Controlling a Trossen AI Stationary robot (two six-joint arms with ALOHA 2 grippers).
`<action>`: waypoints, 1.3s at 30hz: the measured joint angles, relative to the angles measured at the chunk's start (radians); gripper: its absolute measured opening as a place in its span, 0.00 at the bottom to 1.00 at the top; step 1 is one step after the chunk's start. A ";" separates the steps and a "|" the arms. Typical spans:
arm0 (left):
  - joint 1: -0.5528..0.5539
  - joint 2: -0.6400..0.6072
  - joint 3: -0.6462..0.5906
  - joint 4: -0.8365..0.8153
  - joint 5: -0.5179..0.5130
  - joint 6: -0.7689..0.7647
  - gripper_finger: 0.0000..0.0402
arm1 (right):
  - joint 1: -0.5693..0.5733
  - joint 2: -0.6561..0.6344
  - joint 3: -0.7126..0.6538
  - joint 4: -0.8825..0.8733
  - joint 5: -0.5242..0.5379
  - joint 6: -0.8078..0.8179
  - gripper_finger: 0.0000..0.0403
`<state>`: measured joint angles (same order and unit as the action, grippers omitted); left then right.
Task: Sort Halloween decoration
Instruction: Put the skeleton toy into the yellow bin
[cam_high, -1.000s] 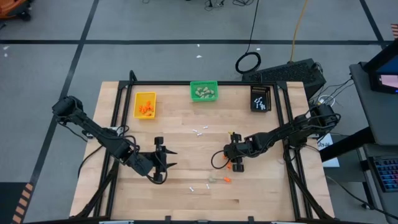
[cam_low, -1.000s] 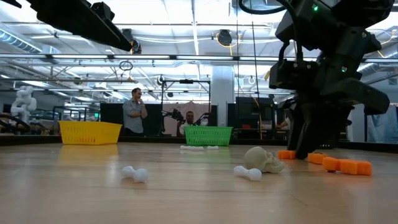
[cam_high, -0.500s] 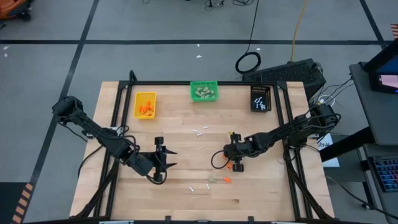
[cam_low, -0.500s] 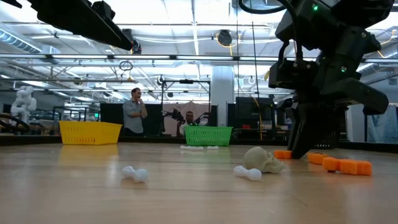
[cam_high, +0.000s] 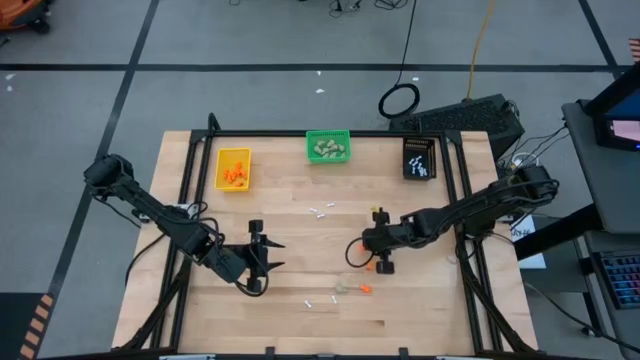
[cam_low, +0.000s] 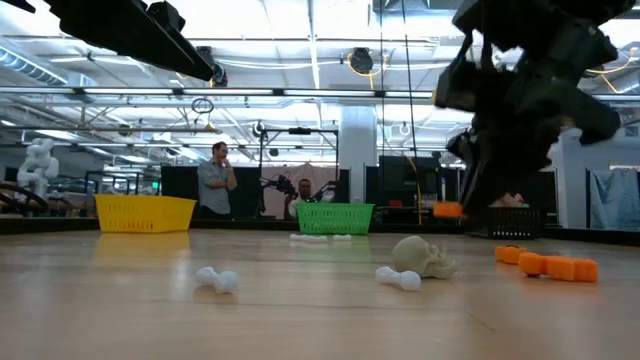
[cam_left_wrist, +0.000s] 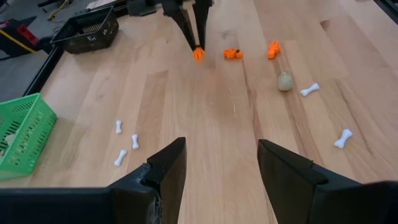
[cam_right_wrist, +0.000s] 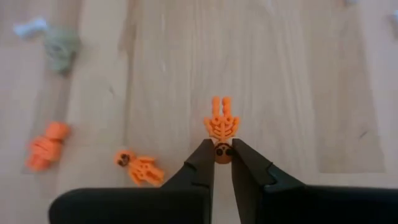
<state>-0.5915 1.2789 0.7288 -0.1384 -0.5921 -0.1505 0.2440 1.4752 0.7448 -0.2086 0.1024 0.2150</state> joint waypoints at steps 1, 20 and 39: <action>0.000 0.000 0.000 0.001 0.000 0.000 0.48 | 0.000 -0.018 0.000 -0.002 0.000 0.000 0.05; 0.000 0.000 0.000 0.024 -0.045 0.007 0.48 | 0.097 -0.319 0.001 0.097 0.265 -0.121 0.05; 0.000 0.000 0.000 0.064 -0.049 0.026 0.48 | 0.145 -0.075 0.000 0.672 0.346 -0.379 0.05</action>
<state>-0.5912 1.2785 0.7292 -0.0743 -0.6415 -0.1242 0.3888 1.4007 0.7452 0.4630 0.4480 -0.1642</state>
